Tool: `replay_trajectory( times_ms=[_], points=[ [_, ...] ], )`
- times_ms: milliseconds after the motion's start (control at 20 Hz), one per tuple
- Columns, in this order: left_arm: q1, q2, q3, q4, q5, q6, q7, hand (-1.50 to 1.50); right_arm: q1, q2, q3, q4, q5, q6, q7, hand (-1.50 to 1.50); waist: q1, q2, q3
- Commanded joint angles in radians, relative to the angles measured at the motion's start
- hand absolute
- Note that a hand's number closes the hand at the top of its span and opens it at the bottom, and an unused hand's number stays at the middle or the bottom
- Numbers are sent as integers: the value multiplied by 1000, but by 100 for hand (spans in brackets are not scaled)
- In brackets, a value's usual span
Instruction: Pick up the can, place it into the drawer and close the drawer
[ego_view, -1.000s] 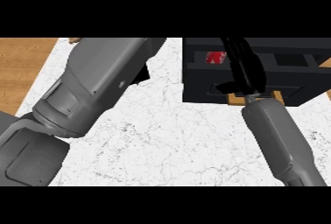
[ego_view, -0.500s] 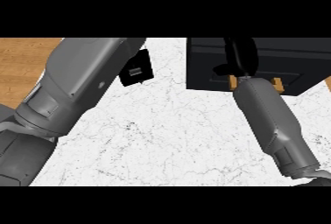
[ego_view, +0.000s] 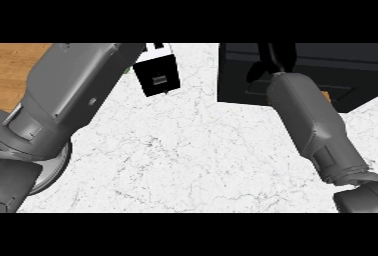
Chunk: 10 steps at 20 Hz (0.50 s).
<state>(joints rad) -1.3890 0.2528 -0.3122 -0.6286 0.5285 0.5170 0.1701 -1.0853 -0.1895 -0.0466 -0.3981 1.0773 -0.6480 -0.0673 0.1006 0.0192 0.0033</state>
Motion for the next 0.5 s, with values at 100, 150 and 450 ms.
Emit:
replay_trajectory(
  times_ms=[100,150,450],
  points=[
    [55,32,-17,-100,-10,-3,45,-150,-84,-15,-58,56,-39,-52,-43,-150,19,0,-2],
    [63,63,-4,-107,0,-29,44,-150,-156,-18,-75,46,-61,20,-18,-150,31,-3,-3],
    [140,72,-11,-186,3,-32,54,-150,-133,16,-143,46,-145,1,-153,-150,23,1,-1]
  ],
)
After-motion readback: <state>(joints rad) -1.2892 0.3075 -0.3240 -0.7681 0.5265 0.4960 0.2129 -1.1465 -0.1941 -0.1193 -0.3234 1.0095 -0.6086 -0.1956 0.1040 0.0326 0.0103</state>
